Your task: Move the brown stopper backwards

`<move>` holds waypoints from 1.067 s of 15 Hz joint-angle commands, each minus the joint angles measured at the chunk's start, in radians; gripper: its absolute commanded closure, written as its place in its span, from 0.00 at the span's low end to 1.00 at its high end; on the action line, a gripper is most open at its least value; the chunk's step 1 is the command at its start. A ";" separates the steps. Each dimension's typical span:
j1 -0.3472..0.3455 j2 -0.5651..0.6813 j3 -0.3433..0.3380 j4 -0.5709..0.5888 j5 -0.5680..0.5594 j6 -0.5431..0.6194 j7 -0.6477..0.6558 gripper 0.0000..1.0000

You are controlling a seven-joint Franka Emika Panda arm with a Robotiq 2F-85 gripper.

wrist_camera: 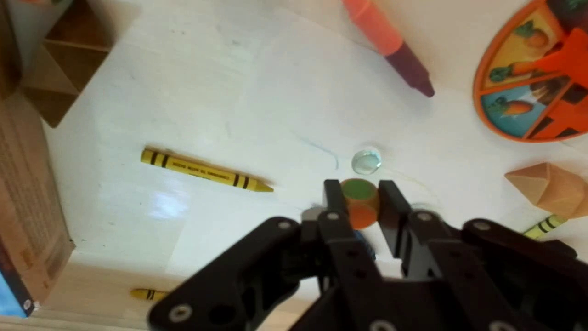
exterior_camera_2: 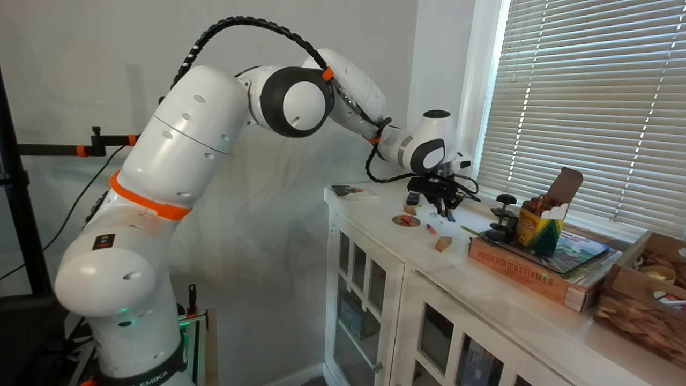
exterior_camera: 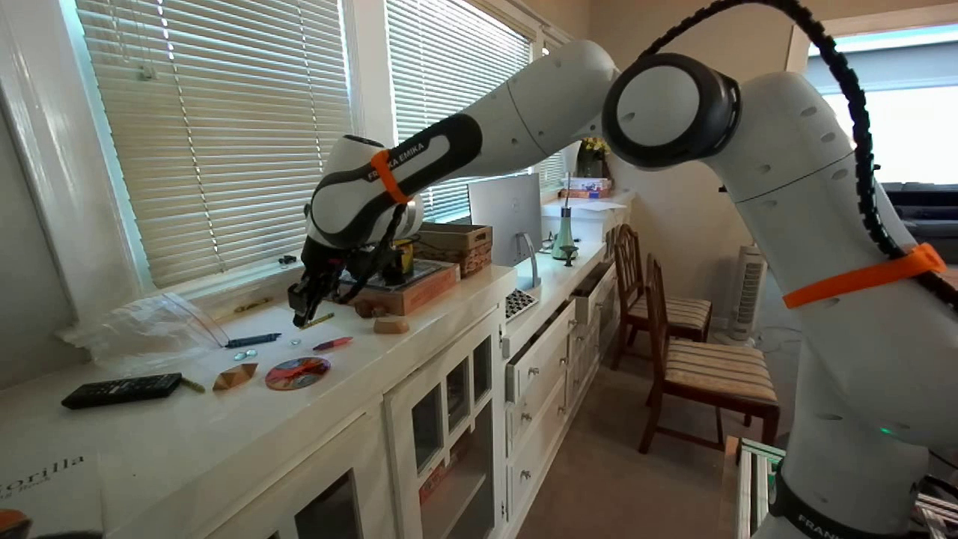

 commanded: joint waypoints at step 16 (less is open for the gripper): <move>0.022 0.140 0.007 0.268 -0.074 -0.279 -0.114 0.94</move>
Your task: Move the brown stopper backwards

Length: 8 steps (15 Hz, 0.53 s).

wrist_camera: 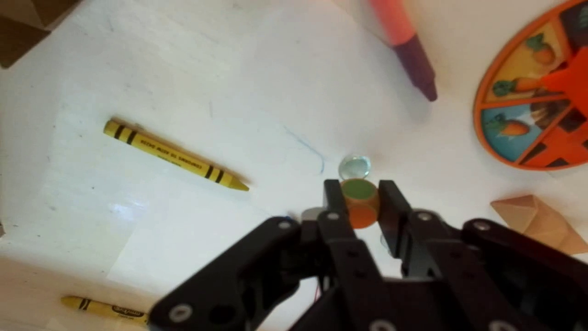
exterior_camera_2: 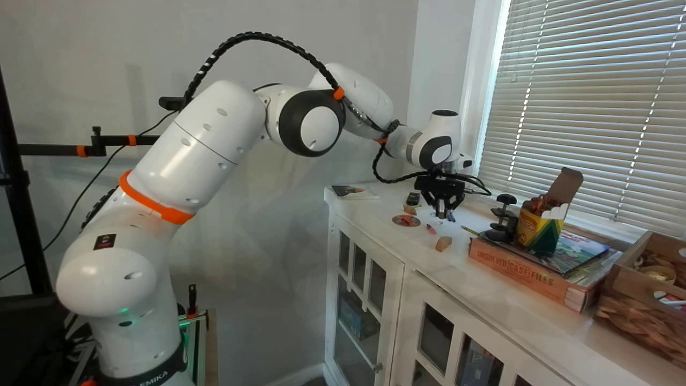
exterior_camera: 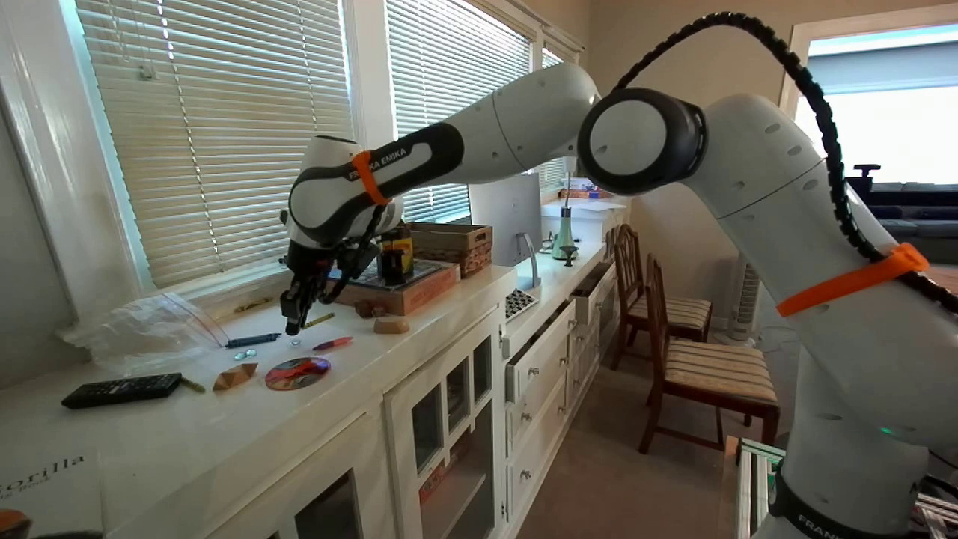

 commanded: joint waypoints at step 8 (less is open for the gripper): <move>0.014 0.044 -0.015 0.067 -0.023 -0.073 -0.006 0.94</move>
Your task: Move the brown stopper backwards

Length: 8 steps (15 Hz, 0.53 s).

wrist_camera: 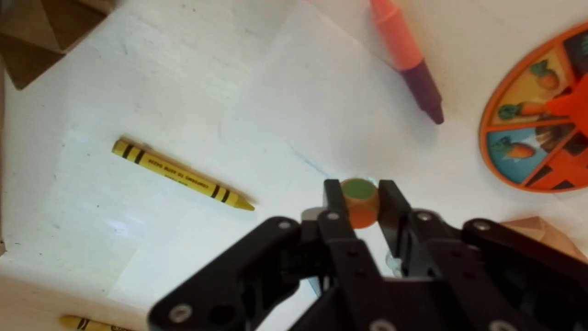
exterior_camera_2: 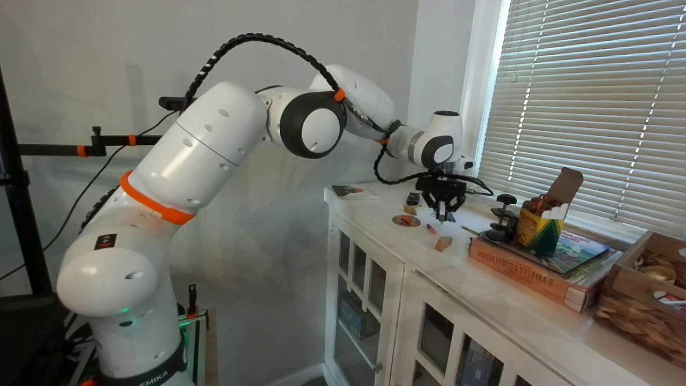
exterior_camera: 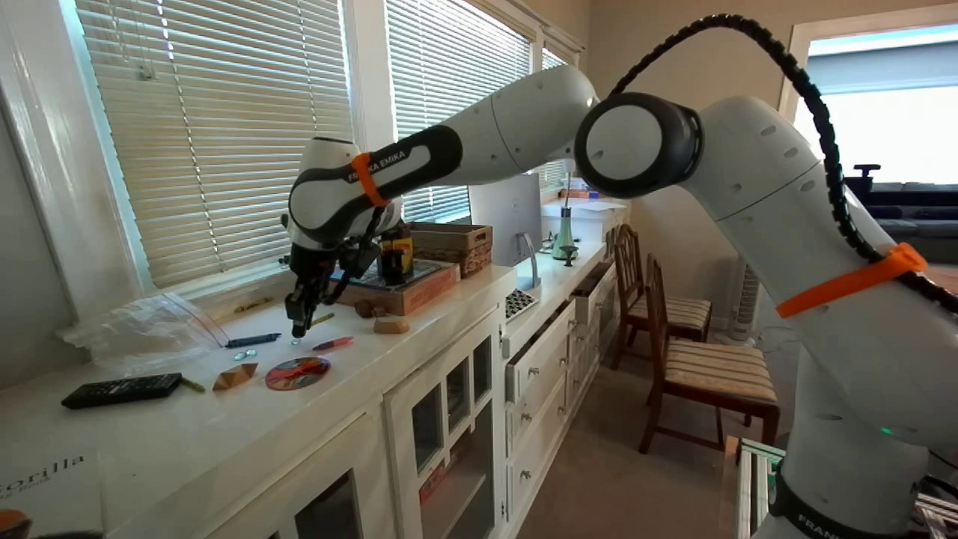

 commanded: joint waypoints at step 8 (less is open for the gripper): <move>0.009 0.047 0.006 0.067 0.001 -0.022 -0.012 0.94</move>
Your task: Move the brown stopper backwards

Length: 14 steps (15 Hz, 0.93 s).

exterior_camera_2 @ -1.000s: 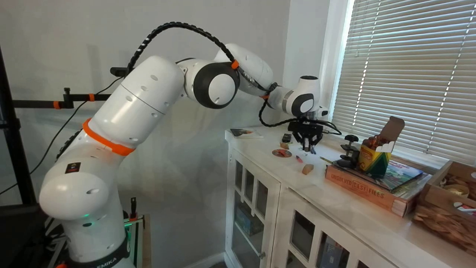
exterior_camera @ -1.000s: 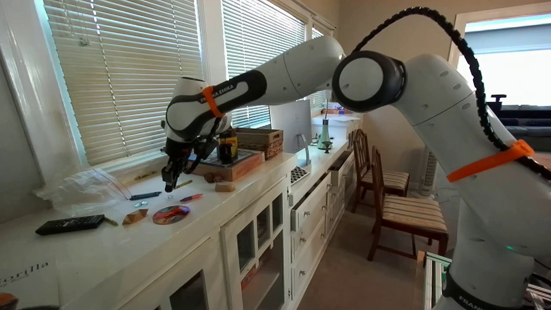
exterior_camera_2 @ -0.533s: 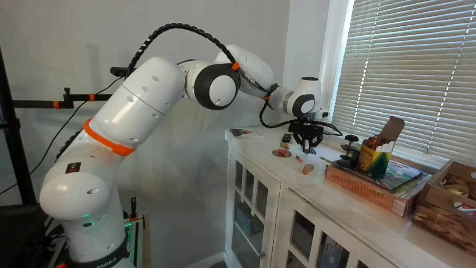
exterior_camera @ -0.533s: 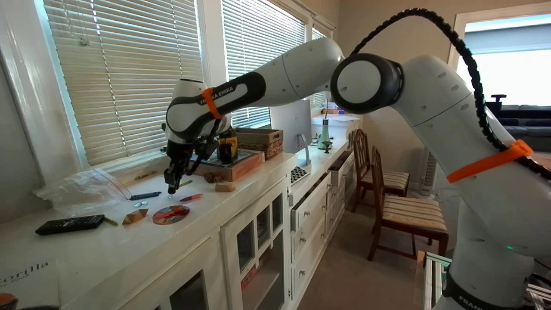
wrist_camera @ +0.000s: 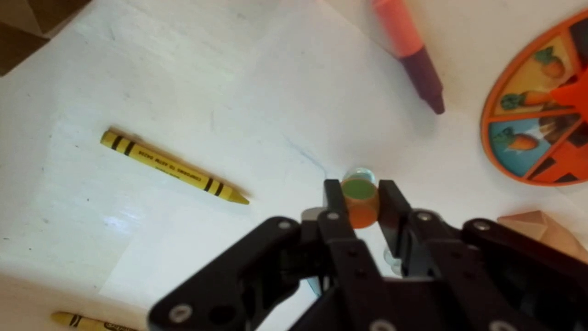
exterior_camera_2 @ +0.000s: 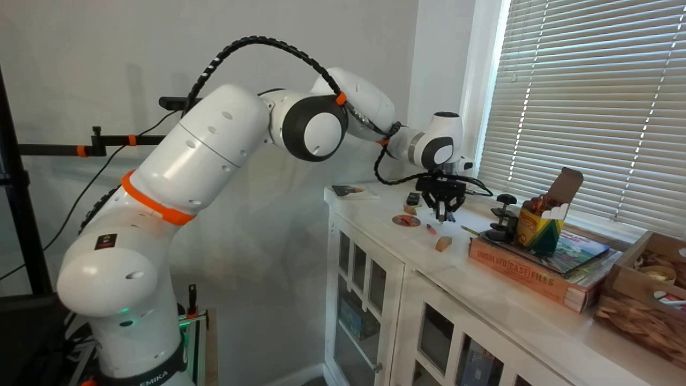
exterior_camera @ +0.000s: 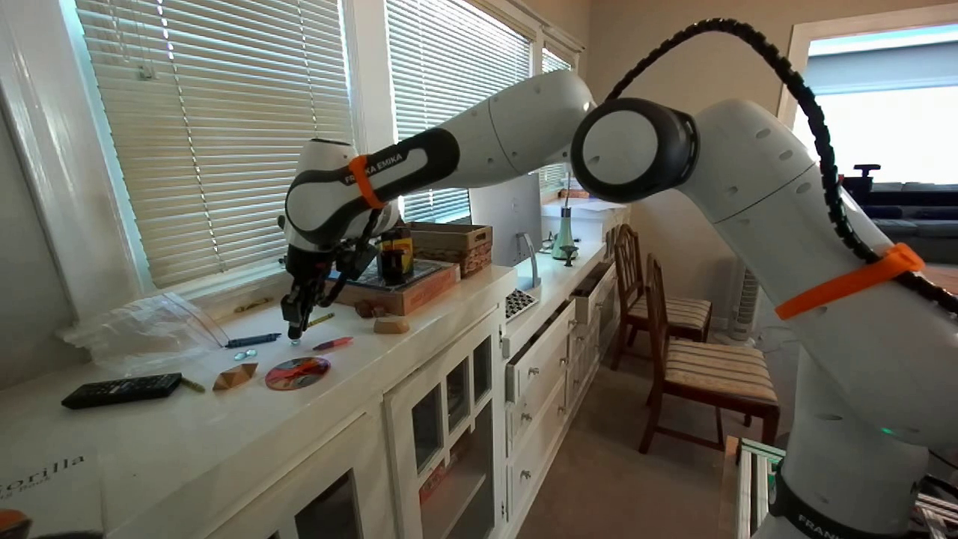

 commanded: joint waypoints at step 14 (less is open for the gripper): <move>0.061 -0.038 -0.048 0.065 -0.083 -0.109 0.041 0.00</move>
